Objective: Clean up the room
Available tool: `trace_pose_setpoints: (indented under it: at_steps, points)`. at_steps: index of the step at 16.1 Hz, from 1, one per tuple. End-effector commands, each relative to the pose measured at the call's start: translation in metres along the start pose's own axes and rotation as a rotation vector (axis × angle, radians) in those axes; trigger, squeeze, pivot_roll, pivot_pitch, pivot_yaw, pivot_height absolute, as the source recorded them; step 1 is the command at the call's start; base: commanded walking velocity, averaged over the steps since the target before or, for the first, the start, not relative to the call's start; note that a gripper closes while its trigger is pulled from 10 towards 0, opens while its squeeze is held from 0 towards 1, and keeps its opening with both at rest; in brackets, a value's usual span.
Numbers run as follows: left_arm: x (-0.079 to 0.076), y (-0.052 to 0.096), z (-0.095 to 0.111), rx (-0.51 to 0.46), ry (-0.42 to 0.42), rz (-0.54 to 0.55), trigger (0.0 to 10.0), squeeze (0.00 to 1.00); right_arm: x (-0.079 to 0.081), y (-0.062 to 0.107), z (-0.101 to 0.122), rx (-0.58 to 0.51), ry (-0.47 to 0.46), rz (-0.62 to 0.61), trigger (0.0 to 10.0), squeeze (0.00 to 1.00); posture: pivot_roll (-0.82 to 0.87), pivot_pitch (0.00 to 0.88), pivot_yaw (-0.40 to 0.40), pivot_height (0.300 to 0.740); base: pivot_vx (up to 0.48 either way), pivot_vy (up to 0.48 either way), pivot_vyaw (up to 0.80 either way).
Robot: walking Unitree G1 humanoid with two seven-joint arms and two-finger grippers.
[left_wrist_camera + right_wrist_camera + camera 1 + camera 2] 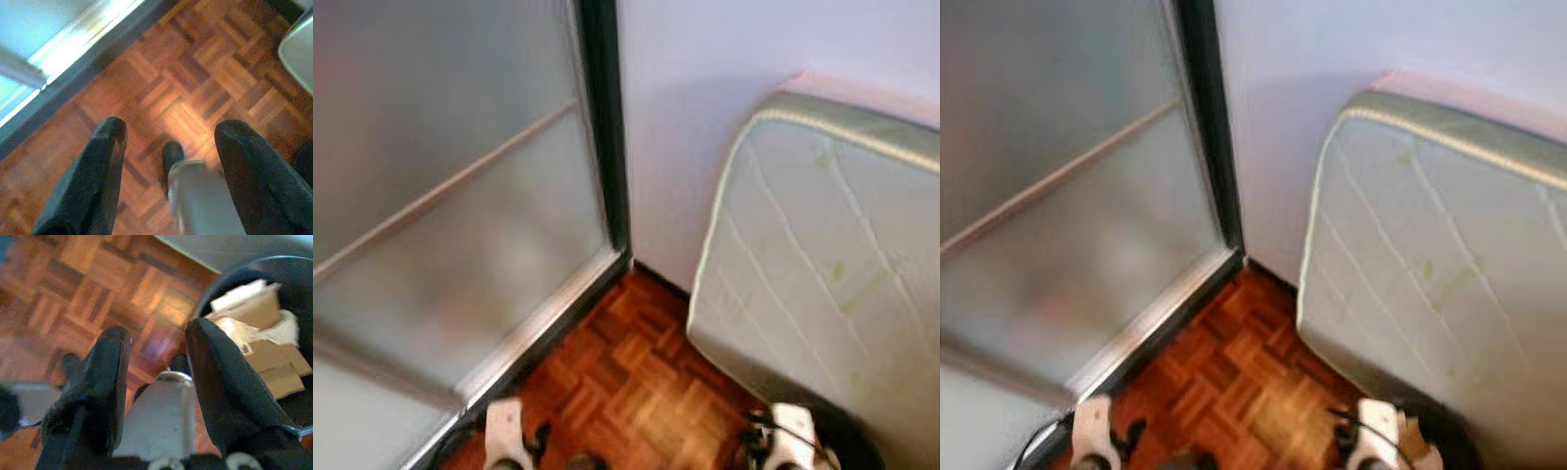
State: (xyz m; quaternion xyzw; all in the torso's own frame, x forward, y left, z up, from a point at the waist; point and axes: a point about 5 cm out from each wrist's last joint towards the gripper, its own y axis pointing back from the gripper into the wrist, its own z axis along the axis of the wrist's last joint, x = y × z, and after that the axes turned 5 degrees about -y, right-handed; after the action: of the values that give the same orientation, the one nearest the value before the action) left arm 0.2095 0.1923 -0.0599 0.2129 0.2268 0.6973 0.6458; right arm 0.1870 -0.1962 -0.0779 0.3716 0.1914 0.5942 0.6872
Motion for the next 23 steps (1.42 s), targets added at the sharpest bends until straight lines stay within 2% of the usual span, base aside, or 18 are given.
trace_pose_setpoints:
  at_steps: [1,10,15,23]
  points:
    - [0.008,0.004,-0.007,0.026,-0.006,0.023,10.0,0.0,0.009,0.0,-0.01,0.037,-0.011,0.022,10.0,0.0,-0.08,0.194,0.049,0.732,0.0,0.0,0.0]
    - [0.009,0.004,-0.01,0.042,-0.013,0.023,10.0,0.0,0.009,0.001,-0.013,0.055,-0.015,0.012,10.0,0.0,-0.08,0.193,0.049,0.732,0.0,0.0,0.0]
    - [0.013,0.008,-0.02,0.101,-0.033,0.028,10.0,0.0,0.008,0.001,-0.015,0.072,-0.01,0.007,10.0,0.0,-0.09,0.184,0.052,0.732,0.0,0.0,-0.7]
    - [0.01,0.006,-0.021,0.146,-0.057,0.008,10.0,0.0,0.005,0.001,-0.015,0.082,-0.013,-0.013,10.0,0.0,-0.09,0.153,0.061,0.732,0.0,0.0,-0.68]
